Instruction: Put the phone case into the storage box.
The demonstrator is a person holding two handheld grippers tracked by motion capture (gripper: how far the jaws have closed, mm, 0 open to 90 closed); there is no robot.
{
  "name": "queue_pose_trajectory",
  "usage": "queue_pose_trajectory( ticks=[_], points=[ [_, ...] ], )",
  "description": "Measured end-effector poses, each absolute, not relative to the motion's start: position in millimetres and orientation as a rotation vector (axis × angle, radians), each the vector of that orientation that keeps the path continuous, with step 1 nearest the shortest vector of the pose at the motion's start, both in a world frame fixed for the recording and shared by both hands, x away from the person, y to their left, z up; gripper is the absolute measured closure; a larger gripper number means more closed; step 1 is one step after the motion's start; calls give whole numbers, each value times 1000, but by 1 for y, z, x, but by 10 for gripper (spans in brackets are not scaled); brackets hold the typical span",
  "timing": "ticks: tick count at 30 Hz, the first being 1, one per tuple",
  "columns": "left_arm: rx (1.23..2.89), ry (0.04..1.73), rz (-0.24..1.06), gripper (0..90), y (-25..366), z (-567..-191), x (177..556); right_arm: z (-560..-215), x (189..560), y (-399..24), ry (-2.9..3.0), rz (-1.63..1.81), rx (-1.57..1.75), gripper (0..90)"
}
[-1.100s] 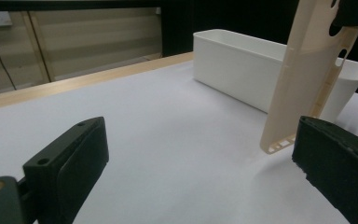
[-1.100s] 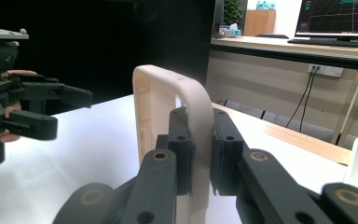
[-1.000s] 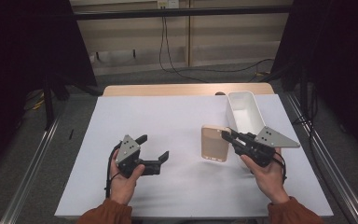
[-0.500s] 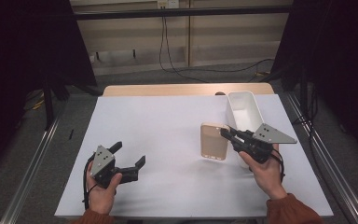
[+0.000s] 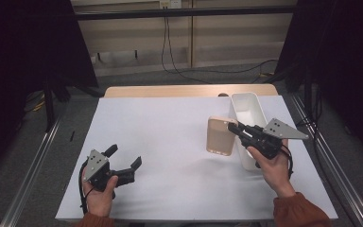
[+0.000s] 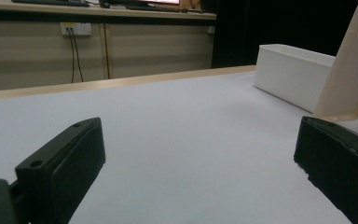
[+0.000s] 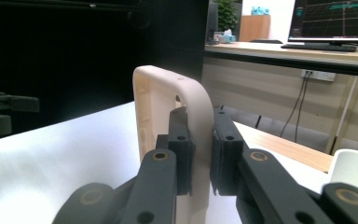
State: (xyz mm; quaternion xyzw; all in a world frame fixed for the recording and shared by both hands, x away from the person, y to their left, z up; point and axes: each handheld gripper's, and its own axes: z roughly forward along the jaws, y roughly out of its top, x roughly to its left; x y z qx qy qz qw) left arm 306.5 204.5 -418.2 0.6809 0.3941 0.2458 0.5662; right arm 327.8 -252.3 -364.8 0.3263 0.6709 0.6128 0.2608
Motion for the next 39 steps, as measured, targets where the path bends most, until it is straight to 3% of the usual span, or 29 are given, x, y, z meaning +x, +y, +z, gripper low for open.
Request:
queue_pose_trajectory(
  ticks=[7, 39],
  points=[
    [1585, 956, 515, 45, 206, -423, 308, -358, 332, -259, 1790, 1673, 887, 811],
    [1602, 956, 592, 22, 214, -424, 310, -318, 350, -287, 1675, 1691, 905, 810]
  ],
)
